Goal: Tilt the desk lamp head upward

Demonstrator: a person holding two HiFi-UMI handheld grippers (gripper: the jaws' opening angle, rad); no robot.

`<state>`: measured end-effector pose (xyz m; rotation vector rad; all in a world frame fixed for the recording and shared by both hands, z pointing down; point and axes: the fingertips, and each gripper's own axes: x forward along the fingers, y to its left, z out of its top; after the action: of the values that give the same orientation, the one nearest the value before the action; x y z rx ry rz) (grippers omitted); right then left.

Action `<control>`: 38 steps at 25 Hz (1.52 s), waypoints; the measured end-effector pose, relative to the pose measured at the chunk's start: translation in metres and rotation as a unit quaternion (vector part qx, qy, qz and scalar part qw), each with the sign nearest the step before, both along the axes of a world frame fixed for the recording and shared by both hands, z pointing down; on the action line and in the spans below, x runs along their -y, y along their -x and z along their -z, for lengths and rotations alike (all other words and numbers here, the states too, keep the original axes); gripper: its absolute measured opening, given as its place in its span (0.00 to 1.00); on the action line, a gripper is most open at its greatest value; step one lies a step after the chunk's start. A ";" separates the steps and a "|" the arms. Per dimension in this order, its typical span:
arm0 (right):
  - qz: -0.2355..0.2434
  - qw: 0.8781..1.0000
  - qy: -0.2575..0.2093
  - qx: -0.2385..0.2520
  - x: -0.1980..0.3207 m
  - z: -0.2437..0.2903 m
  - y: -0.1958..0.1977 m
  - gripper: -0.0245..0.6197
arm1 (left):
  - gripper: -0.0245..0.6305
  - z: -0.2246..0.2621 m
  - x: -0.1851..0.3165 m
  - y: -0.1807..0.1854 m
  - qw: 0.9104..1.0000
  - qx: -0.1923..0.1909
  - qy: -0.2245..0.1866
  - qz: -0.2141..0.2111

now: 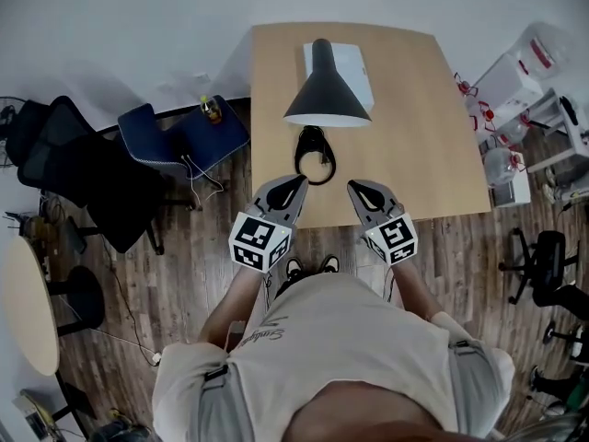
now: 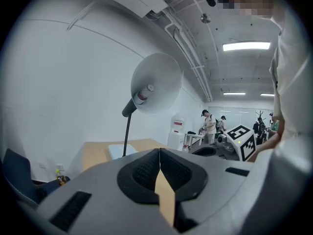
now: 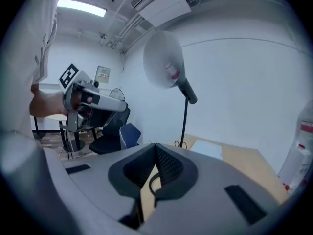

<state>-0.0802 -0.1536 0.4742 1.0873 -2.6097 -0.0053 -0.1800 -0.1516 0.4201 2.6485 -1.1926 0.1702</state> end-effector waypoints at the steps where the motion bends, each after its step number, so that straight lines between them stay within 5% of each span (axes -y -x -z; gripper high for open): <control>1: 0.000 1.000 -0.007 0.010 0.000 0.011 -0.002 0.03 | 0.06 0.002 0.001 0.000 1.000 -0.002 0.000 0.002; 7: 0.012 0.996 -0.055 0.063 -0.001 0.073 -0.004 0.03 | 0.06 0.017 0.008 -0.010 1.000 -0.016 -0.007 0.008; 21: 0.024 0.991 -0.086 0.098 0.000 0.138 -0.012 0.03 | 0.06 0.071 0.010 -0.021 0.998 -0.015 -0.067 0.013; 38: 0.028 0.990 -0.081 0.110 -0.014 0.133 -0.011 0.03 | 0.06 0.064 0.002 -0.013 0.997 -0.027 -0.058 0.033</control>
<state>-0.0696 -0.1394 0.3416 1.1260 -2.8788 -0.1193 -0.1669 -0.1538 0.3563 2.6898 -1.3073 0.0189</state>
